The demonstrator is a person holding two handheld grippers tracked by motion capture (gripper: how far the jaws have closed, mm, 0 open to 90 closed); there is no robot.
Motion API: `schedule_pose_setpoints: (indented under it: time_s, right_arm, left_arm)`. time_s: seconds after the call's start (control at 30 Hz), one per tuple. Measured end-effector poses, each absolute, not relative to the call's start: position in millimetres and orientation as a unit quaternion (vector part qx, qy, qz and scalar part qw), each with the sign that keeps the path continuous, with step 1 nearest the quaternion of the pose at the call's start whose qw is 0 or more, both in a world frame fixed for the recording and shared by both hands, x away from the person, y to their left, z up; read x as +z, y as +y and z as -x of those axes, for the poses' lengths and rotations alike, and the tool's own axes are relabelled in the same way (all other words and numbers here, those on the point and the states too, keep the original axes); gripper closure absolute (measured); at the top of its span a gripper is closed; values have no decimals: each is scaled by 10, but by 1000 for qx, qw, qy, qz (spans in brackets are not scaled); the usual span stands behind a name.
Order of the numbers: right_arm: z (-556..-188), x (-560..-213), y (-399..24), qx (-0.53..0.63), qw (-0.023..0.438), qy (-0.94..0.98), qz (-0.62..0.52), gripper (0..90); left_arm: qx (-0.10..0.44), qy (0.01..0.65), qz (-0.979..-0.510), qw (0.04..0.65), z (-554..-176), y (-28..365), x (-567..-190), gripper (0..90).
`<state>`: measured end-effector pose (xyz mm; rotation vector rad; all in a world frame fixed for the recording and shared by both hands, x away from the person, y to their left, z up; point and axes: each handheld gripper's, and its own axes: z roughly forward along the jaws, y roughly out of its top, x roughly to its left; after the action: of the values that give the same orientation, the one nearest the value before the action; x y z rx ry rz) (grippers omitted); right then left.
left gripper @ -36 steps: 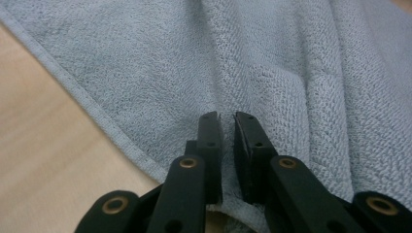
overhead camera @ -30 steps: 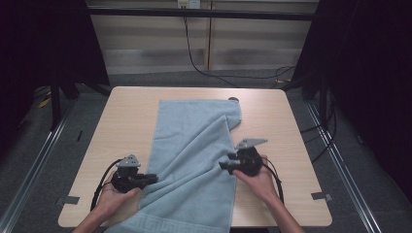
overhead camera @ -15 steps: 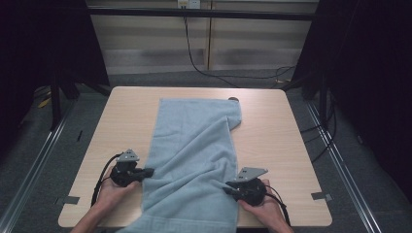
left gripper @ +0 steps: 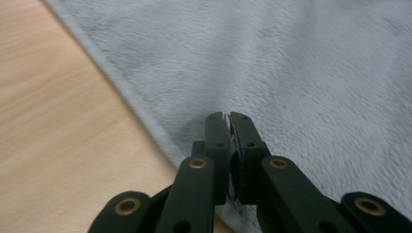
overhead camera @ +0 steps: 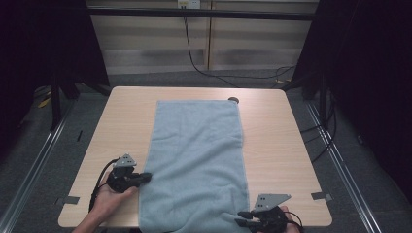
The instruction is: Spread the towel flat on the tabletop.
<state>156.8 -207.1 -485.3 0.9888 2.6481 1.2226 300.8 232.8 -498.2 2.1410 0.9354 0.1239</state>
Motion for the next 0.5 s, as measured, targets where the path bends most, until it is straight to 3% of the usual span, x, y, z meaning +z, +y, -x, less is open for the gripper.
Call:
schedule_pose_setpoints:
  time_s: [0.07,0.27,0.4,0.5]
  right_arm:
    - [-1707,-4829,-2097,416,44,846,-330,614]
    - [-2477,-4780,-2129,433,77,817,-373,602]
    - [-2979,-4814,-2091,424,104,806,-400,595]
    - [-3246,-4908,-2008,397,124,805,-423,533]
  left_arm:
    - [41,372,-838,397,-3091,2325,-4946,782]
    - [44,364,-836,408,-3351,2147,-4873,702]
    - [52,358,-839,407,-3560,2079,-4898,697]
    - [56,372,-832,407,-3679,2092,-4940,705]
